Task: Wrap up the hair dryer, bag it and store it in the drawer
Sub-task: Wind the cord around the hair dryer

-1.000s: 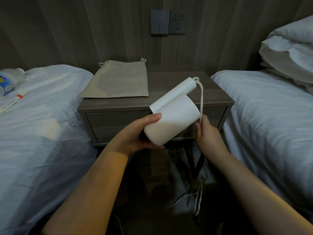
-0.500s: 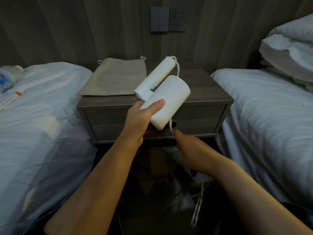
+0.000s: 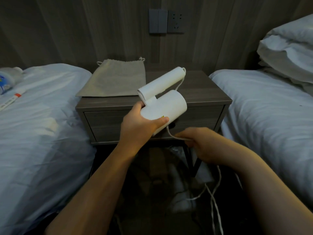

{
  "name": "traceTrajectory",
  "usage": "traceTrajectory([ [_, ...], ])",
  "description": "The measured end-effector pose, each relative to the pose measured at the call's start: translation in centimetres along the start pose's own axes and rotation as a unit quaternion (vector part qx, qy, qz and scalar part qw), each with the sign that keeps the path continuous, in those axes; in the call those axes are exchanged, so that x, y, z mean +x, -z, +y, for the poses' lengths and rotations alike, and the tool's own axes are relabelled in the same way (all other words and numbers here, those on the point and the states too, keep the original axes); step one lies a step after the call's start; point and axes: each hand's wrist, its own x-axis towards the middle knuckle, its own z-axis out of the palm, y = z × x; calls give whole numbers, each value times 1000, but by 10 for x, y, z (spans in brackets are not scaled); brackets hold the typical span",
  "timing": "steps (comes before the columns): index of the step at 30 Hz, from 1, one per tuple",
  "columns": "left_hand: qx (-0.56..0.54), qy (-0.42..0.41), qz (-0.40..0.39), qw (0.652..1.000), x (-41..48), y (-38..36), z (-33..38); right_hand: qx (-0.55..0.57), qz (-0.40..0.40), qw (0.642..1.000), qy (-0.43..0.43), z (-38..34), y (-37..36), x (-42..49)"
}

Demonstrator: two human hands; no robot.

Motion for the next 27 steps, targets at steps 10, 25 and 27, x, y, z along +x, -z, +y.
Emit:
traceTrajectory([
  [10,105,-74,-90,988,-3,-4,-8,19,302,953,19,6,13,-7],
  [25,229,-104,-220,942,0,-2,-15,58,195,979,-29,12,14,-2],
  [27,225,-94,-261,934,1,3,-16,86,143,986,-3,18,16,-3],
])
